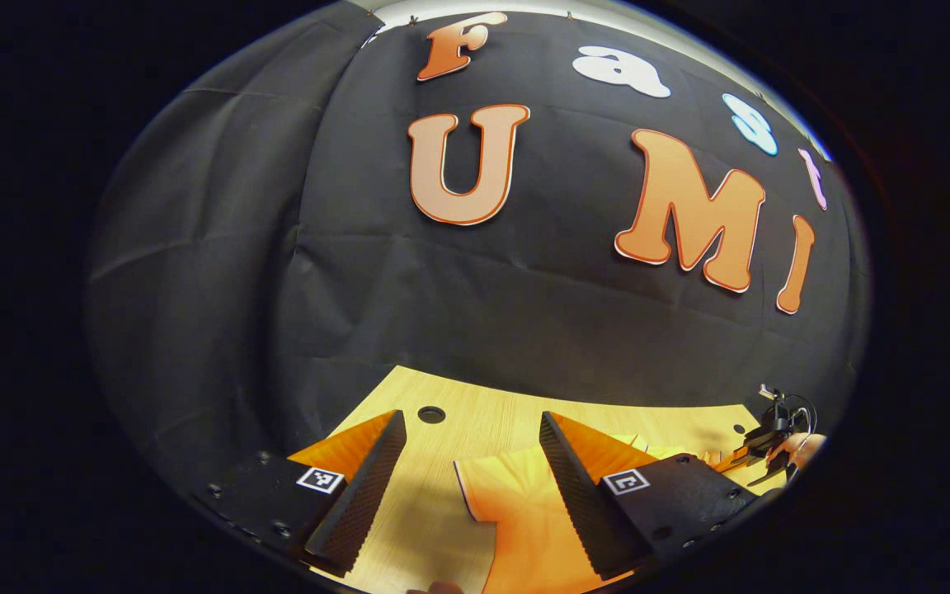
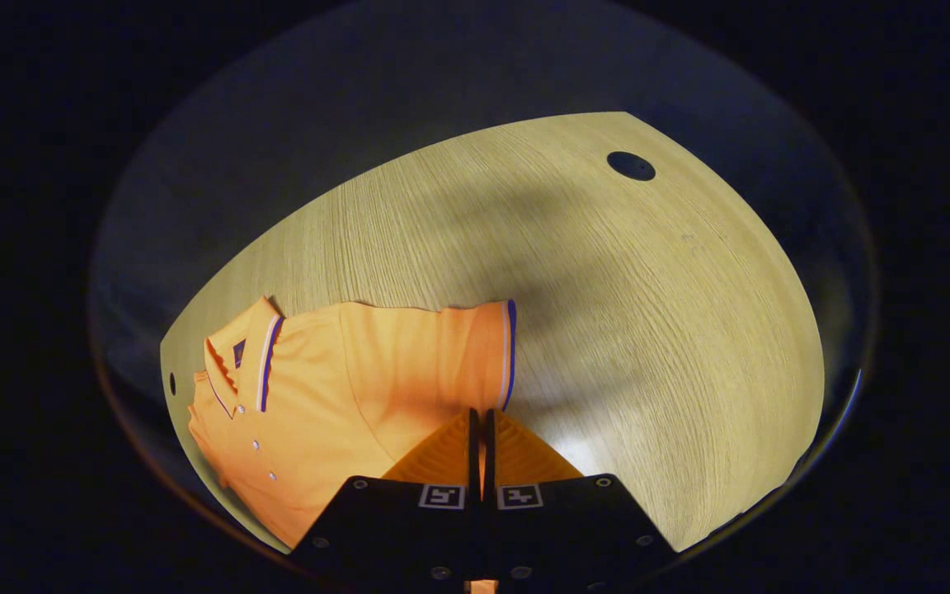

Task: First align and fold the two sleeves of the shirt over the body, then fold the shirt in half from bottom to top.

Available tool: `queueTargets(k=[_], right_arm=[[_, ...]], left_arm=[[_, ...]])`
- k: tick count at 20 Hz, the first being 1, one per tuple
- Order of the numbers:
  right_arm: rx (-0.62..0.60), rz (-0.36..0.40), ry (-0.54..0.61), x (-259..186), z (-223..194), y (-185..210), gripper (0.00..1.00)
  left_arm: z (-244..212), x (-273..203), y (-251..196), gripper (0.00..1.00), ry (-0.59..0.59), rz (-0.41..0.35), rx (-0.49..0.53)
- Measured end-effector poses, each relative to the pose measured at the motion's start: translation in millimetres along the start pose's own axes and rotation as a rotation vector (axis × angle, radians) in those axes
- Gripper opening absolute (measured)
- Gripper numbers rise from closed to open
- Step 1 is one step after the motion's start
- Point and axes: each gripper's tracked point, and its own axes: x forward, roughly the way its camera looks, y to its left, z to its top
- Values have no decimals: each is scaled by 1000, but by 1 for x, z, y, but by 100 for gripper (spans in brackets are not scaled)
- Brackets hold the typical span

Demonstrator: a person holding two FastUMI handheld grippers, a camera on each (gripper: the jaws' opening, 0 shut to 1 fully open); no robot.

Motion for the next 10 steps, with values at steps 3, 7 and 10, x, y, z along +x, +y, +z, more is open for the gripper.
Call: queueTargets(k=[3,7,10], right_arm=[[-30,32,-28,-26,4,19,0],[-145,199,-41,-68,-9,95,0],[-272,416,-10,-100,-41,172,5]], left_arm=[[1,1,1,98,5,-21,-4],[0,2,2,98,12,-44,-19],[-2,2,2,98,19,-55,-22]])
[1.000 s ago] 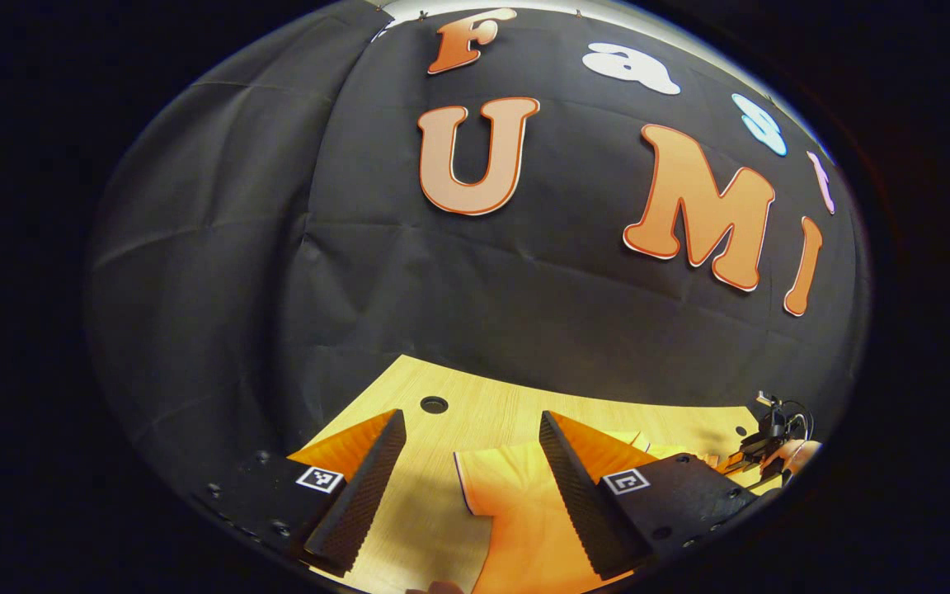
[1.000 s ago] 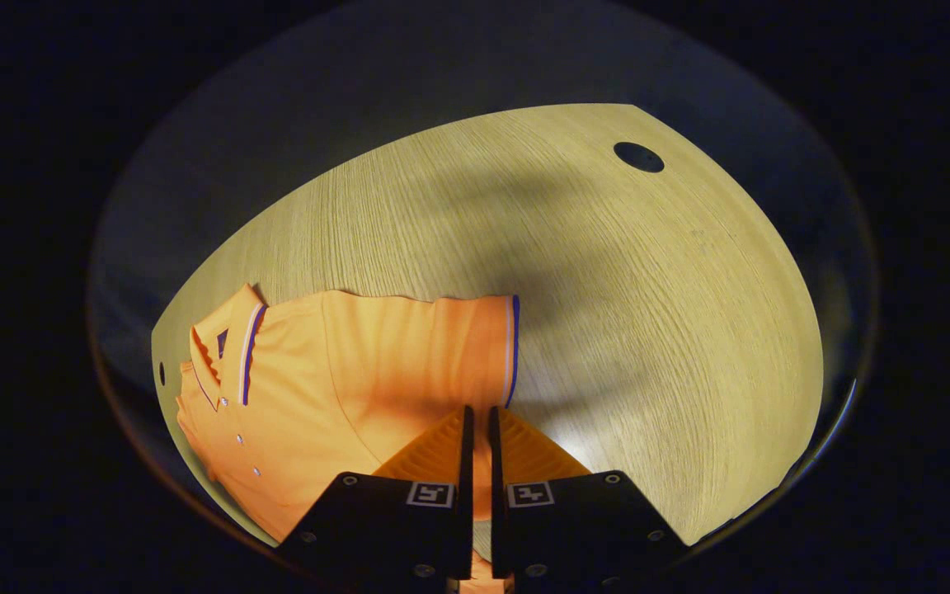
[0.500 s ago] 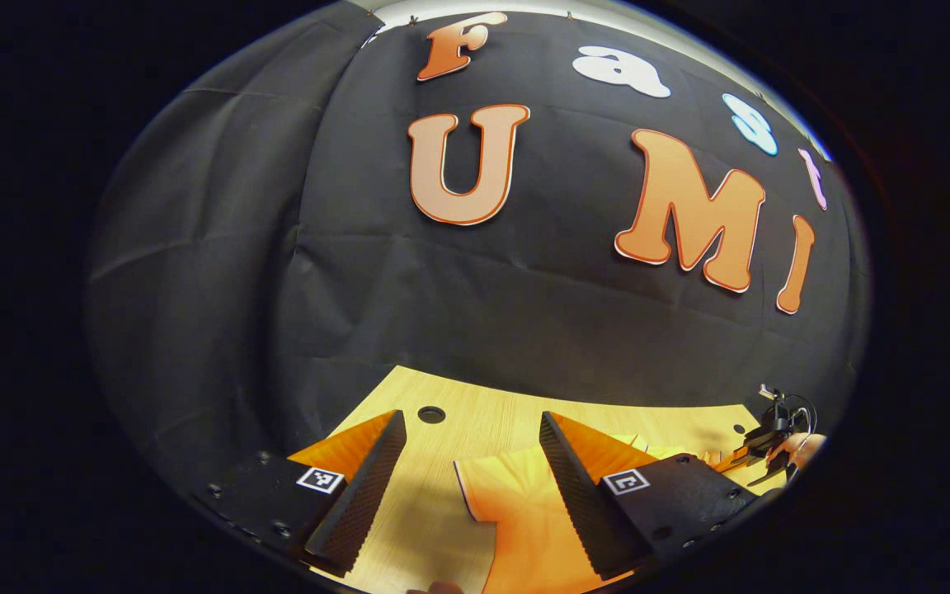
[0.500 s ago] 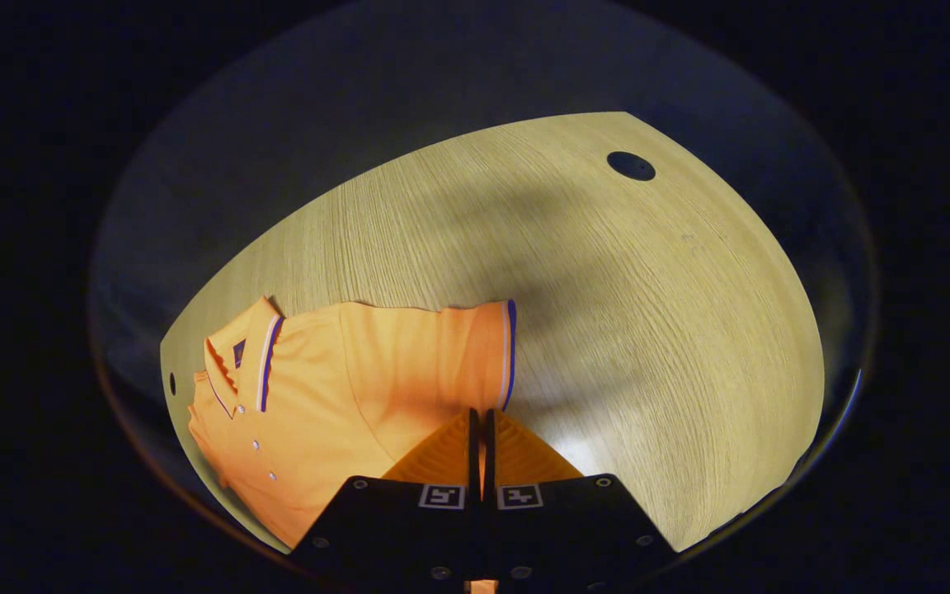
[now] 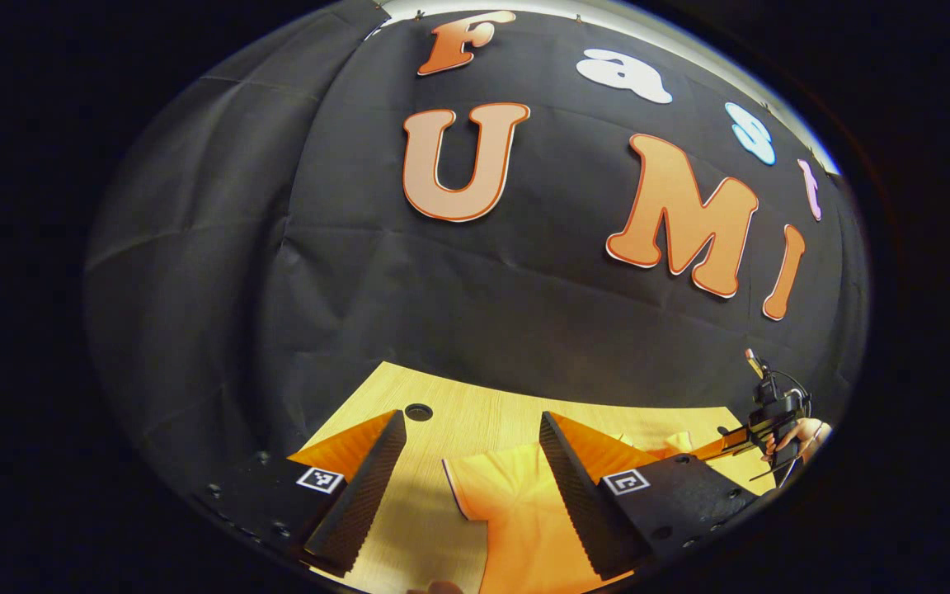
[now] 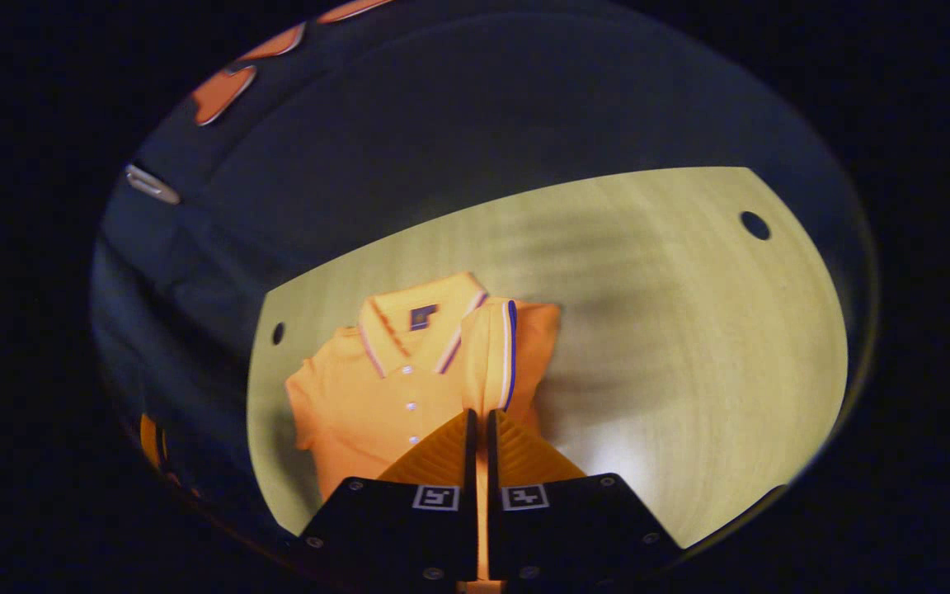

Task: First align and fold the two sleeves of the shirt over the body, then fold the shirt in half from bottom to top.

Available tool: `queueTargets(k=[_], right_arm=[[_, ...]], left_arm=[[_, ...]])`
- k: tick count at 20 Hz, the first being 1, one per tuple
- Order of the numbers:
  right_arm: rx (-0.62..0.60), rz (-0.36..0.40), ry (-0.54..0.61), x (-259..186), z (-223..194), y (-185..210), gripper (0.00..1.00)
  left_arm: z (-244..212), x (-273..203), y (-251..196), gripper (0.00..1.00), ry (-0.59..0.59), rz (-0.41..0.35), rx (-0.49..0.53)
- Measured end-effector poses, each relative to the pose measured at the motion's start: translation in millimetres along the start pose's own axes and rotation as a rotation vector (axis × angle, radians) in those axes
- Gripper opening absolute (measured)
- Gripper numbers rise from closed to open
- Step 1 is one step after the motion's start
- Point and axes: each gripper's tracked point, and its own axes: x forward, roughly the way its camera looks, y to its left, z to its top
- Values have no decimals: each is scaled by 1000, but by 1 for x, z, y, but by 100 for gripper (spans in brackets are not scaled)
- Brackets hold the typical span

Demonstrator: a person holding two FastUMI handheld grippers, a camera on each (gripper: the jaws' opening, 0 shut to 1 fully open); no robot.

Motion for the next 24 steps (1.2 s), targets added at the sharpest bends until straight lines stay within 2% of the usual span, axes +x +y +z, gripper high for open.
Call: queueTargets(k=[2,4,5,8,14,16,19,20,24], right_arm=[[-61,65,3,-2,-5,30,47],[-78,59,-4,-2,-7,33,87],[-79,36,-7,-1,-7,28,99],[-98,-35,-35,-12,-1,5,99],[-76,-97,-116,-36,7,-30,99],[-69,-98,-131,-45,5,-39,99],[-32,-61,-135,-57,0,-47,99],[-28,-61,-139,-61,-1,-54,99],[-16,-50,-152,-75,-4,-77,98]], left_arm=[[-1,0,-2,98,4,-11,-10],[-5,1,-3,98,17,-19,-26],[-7,2,-4,98,22,-21,-38],[-17,10,-5,97,67,-15,-74],[-52,47,-14,98,239,-37,-136],[-66,64,-11,98,319,-20,-156],[-85,83,-9,98,439,-7,-200],[-94,90,-7,96,473,6,-206],[-127,118,-5,98,598,48,-220]])
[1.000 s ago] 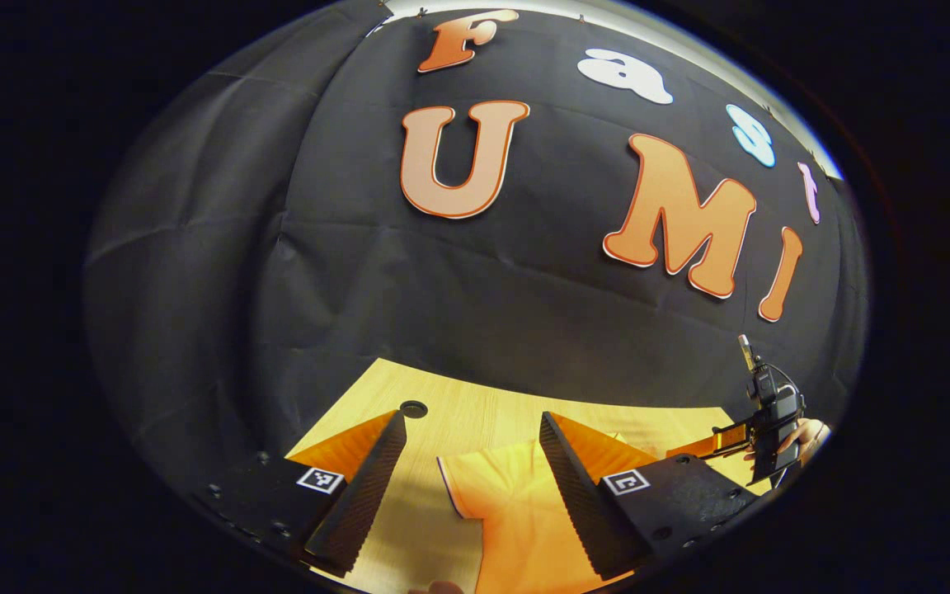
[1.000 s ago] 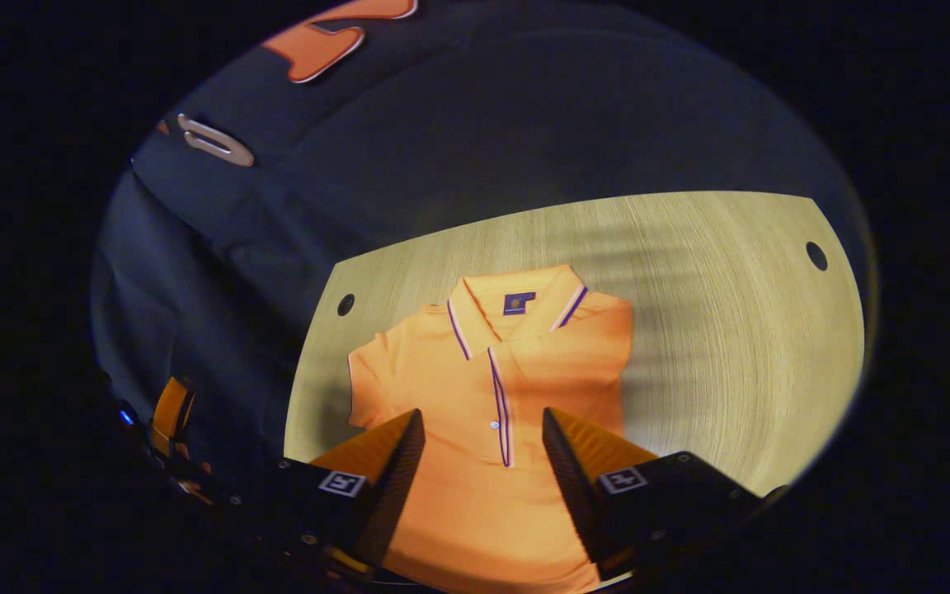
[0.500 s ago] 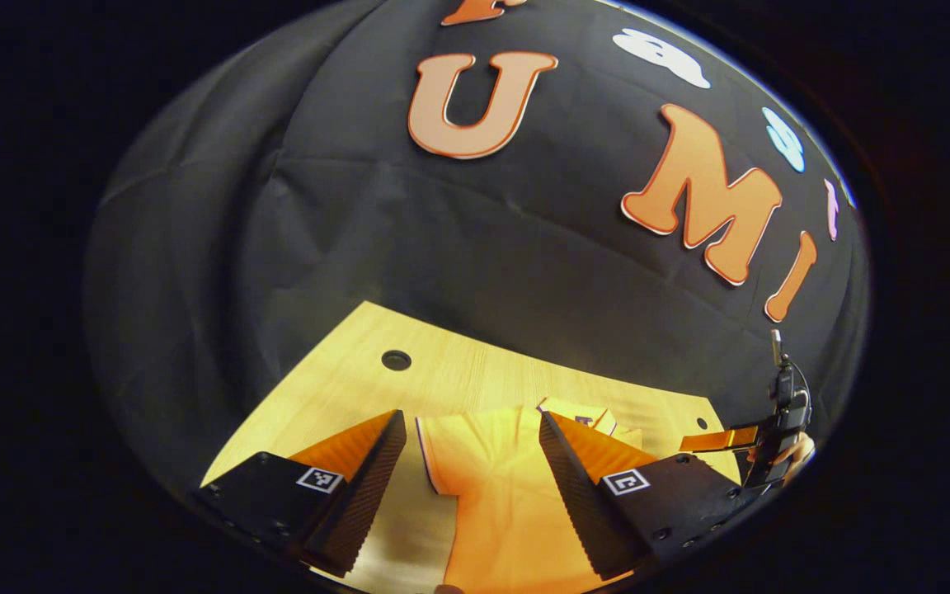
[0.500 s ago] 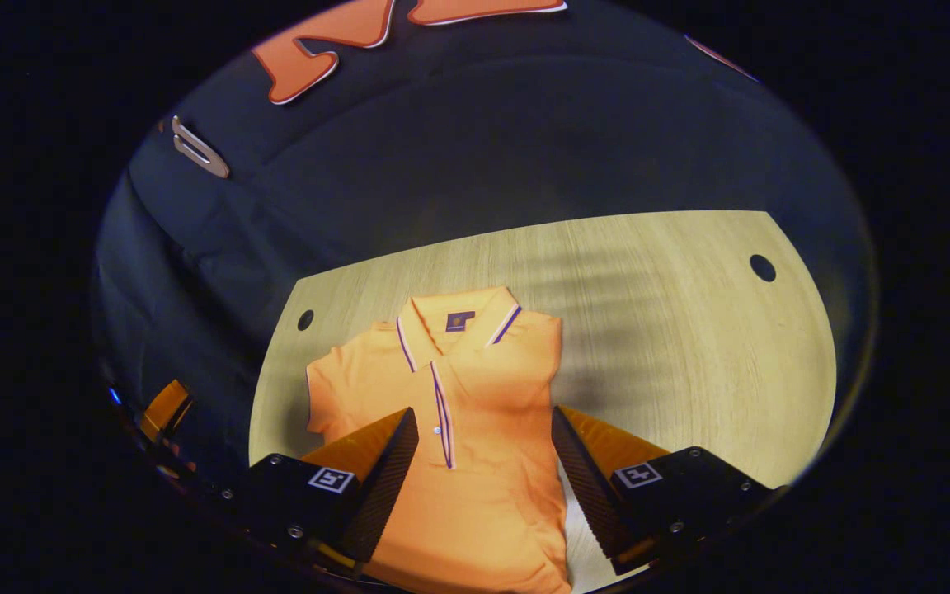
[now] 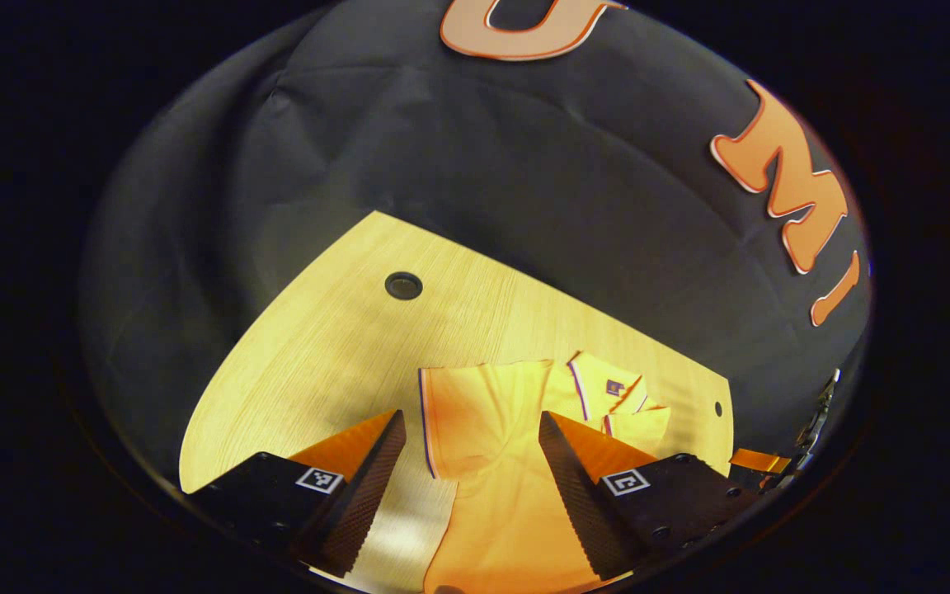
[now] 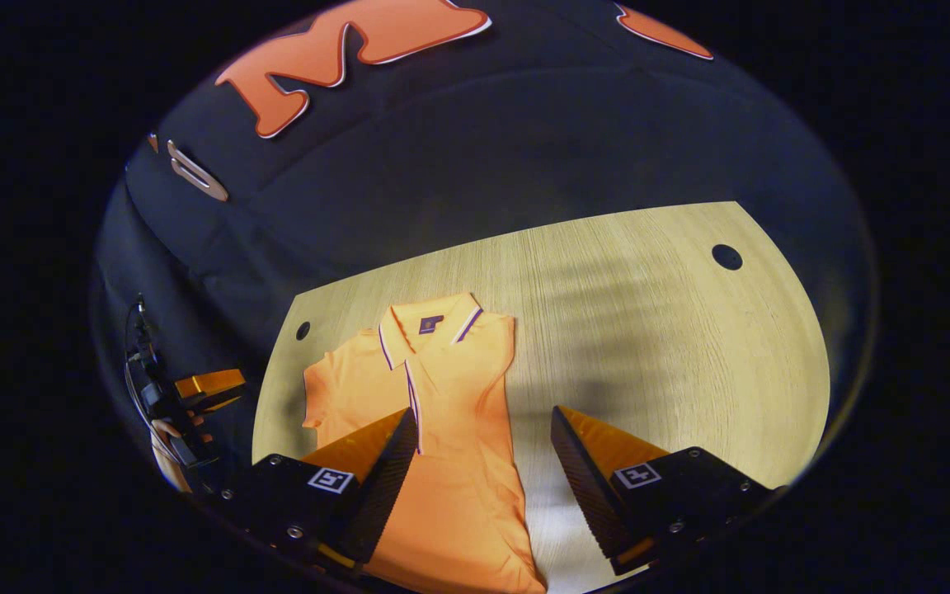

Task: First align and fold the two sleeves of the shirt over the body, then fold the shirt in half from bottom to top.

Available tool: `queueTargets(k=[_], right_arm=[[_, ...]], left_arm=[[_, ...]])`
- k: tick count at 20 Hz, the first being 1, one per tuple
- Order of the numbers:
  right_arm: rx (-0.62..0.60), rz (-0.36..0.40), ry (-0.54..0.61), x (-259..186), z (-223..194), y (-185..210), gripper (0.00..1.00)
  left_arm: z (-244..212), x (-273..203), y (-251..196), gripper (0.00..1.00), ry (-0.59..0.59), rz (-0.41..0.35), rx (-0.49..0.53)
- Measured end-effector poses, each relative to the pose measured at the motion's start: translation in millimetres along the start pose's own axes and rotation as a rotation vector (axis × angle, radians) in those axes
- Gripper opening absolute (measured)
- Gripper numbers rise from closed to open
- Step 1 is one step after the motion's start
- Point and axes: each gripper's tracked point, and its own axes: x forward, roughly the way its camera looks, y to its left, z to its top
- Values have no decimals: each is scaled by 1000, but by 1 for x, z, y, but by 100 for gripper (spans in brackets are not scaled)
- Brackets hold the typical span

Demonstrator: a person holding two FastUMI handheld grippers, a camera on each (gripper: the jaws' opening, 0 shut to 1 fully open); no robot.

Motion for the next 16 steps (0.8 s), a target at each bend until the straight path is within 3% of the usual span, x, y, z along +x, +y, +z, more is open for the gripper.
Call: queueTargets(k=[6,8,11,16], right_arm=[[42,35,15,1,-4,-21,99],[45,39,30,4,-9,-28,99],[58,48,58,9,-19,-37,99],[84,47,86,16,-29,-52,99]], left_arm=[[-39,56,10,98,209,93,13],[-44,69,11,98,244,117,34],[-47,86,36,98,279,222,75],[-59,95,40,98,334,276,96]])
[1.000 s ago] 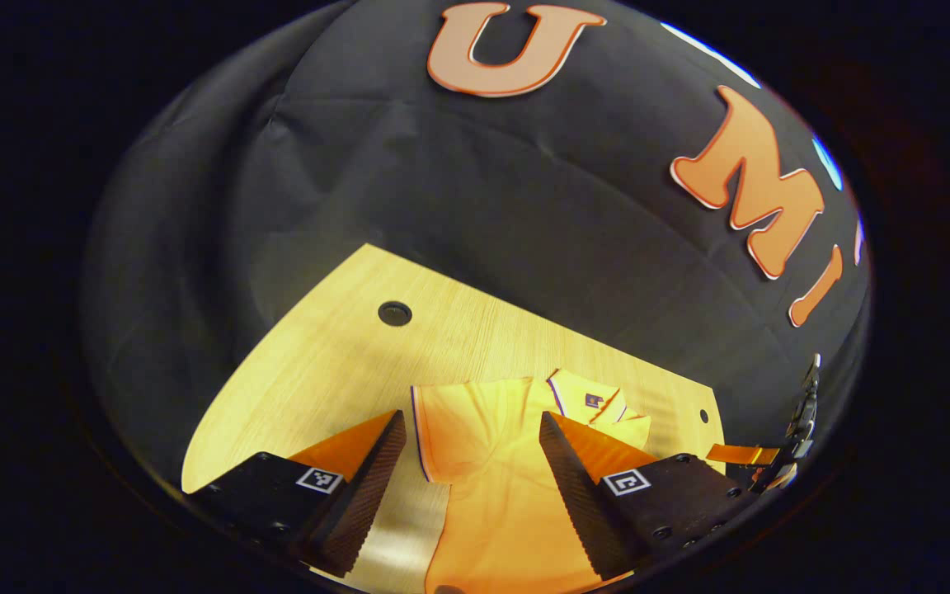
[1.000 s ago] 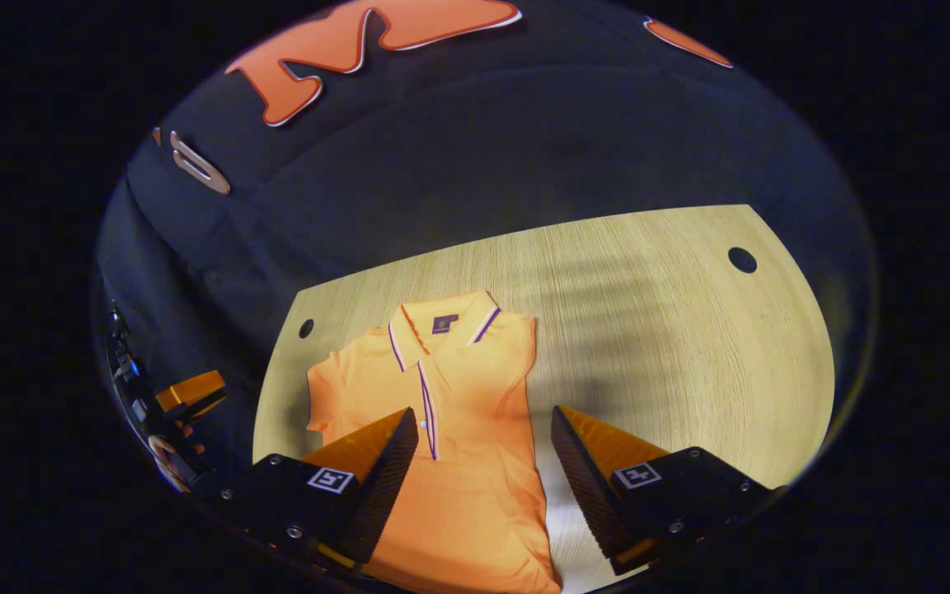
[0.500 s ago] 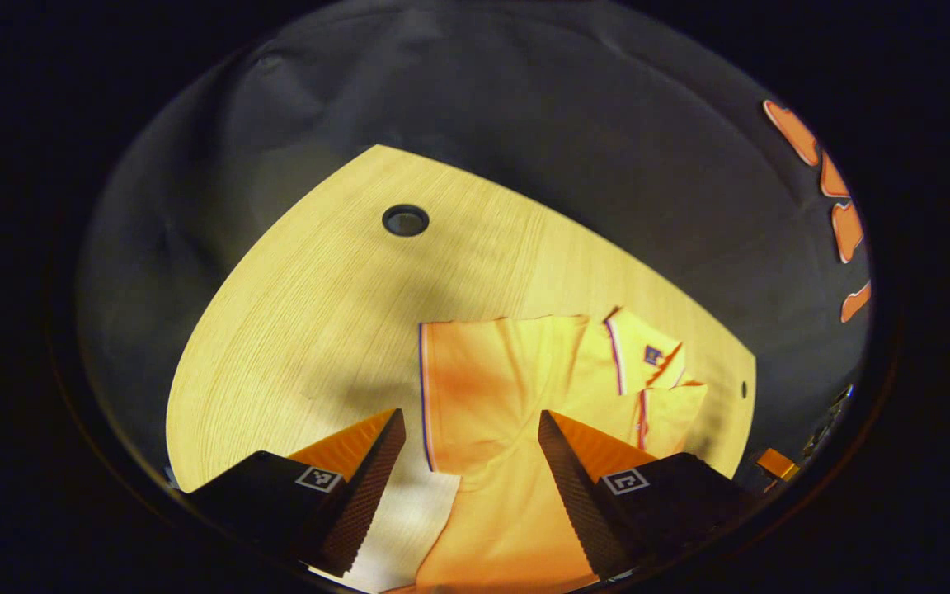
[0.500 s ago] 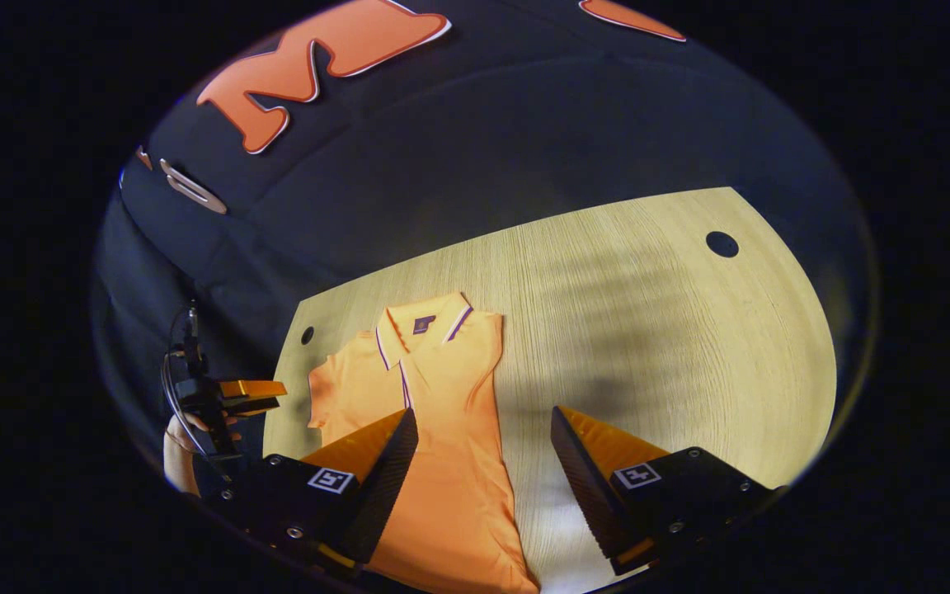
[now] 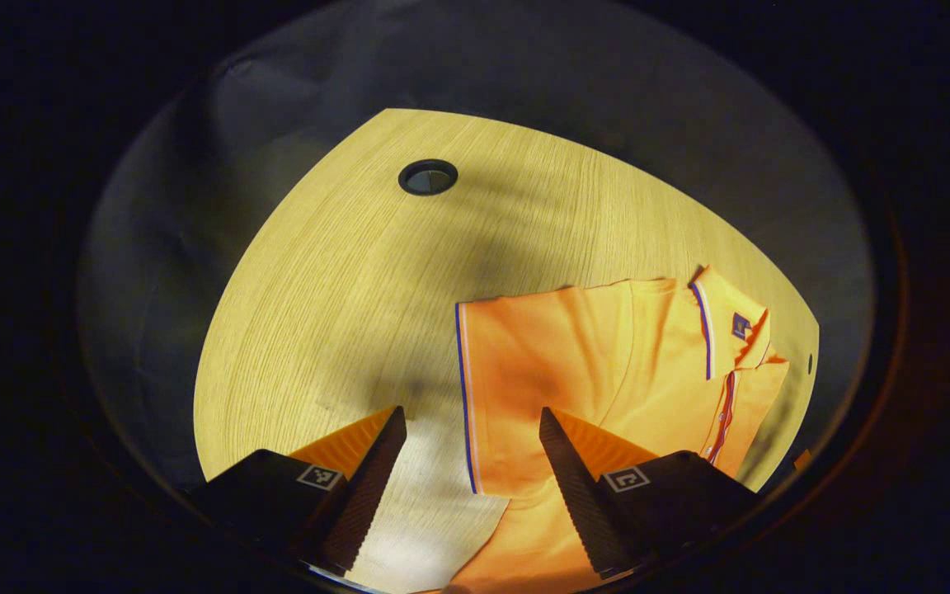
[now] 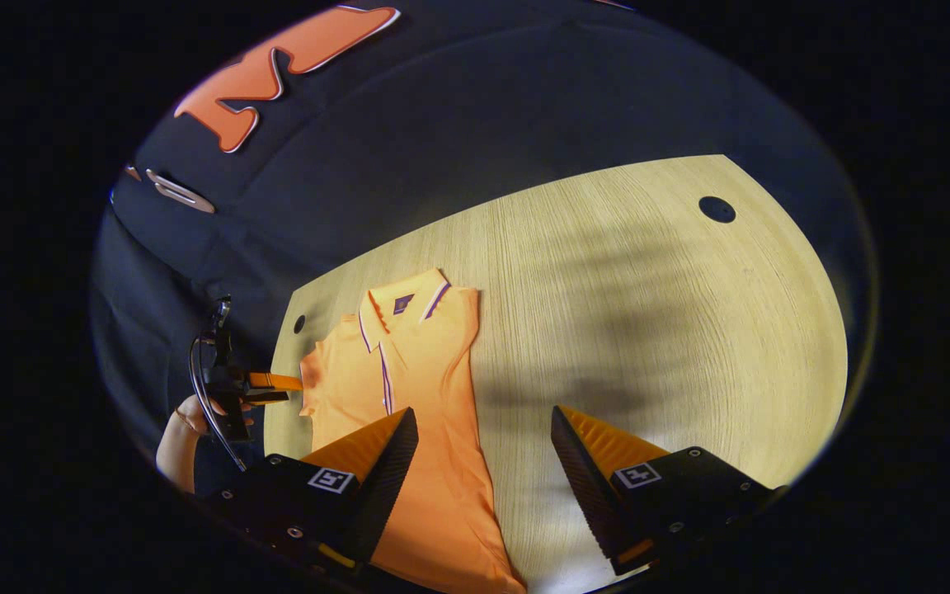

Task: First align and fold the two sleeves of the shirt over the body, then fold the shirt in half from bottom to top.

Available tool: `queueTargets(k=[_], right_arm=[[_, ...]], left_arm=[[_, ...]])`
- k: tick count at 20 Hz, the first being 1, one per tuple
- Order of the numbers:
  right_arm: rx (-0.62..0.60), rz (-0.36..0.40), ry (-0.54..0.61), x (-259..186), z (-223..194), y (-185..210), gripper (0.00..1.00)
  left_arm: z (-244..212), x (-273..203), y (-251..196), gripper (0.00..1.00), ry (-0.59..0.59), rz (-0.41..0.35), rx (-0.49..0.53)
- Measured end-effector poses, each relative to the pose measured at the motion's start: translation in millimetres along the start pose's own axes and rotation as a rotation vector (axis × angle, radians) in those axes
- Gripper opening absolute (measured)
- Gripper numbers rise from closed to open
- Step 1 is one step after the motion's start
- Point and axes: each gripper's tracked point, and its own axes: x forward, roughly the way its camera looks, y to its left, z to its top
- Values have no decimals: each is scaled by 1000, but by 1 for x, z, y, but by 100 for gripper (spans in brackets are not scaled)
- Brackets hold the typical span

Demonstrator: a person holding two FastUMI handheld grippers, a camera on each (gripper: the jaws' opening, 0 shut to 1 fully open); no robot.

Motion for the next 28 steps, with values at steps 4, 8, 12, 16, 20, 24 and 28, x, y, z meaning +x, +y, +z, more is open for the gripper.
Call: queueTargets(k=[4,8,12,16,20,24,28], right_arm=[[15,-4,12,1,-2,-9,99],[48,3,18,3,-3,-17,99],[74,0,25,5,-6,-26,99],[99,13,38,10,-13,-27,99],[95,30,46,14,-18,-21,99],[88,31,46,13,-19,-20,98],[94,35,25,6,-16,-21,98]], left_arm=[[3,8,5,98,4,66,37],[-3,13,-1,98,38,74,34],[-1,17,-8,91,37,40,46],[-1,18,-19,61,36,21,91],[6,17,-34,7,-5,1,129],[8,10,-47,1,-25,-35,126],[14,-23,-68,1,-78,-97,149]])
